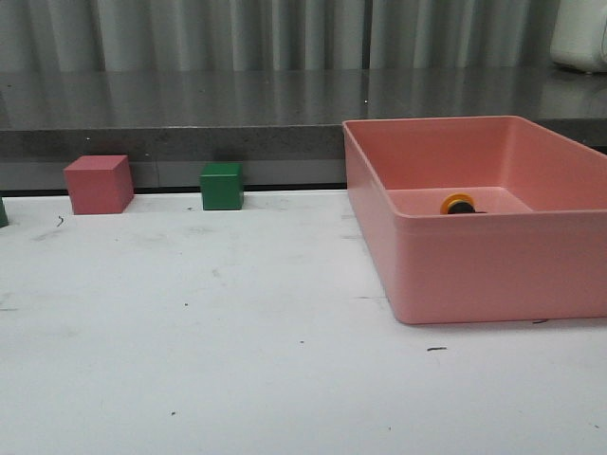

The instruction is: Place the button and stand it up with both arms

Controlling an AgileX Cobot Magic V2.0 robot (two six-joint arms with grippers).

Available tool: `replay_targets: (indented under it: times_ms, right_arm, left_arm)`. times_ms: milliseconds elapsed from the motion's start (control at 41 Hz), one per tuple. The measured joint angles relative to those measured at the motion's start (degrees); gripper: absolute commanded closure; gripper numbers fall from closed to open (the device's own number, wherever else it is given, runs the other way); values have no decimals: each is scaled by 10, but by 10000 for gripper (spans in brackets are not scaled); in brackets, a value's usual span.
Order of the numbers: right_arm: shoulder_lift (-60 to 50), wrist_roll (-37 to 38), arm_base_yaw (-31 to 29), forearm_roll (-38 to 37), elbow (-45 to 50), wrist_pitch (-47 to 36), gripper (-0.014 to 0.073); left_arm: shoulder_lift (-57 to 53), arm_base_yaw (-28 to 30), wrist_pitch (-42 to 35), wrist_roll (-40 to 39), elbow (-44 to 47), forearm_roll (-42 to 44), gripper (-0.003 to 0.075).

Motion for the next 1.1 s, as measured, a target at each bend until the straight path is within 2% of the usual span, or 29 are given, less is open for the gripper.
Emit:
replay_targets:
  times_ms: [928, 1099]
  right_arm:
    - [0, 0, 0, 1, 0, -20, 662]
    - [0, 0, 0, 1, -72, 28, 662]
  left_arm:
    - [0, 0, -12, 0, 0, 0, 740]
    - [0, 0, 1, 0, -26, -1, 740]
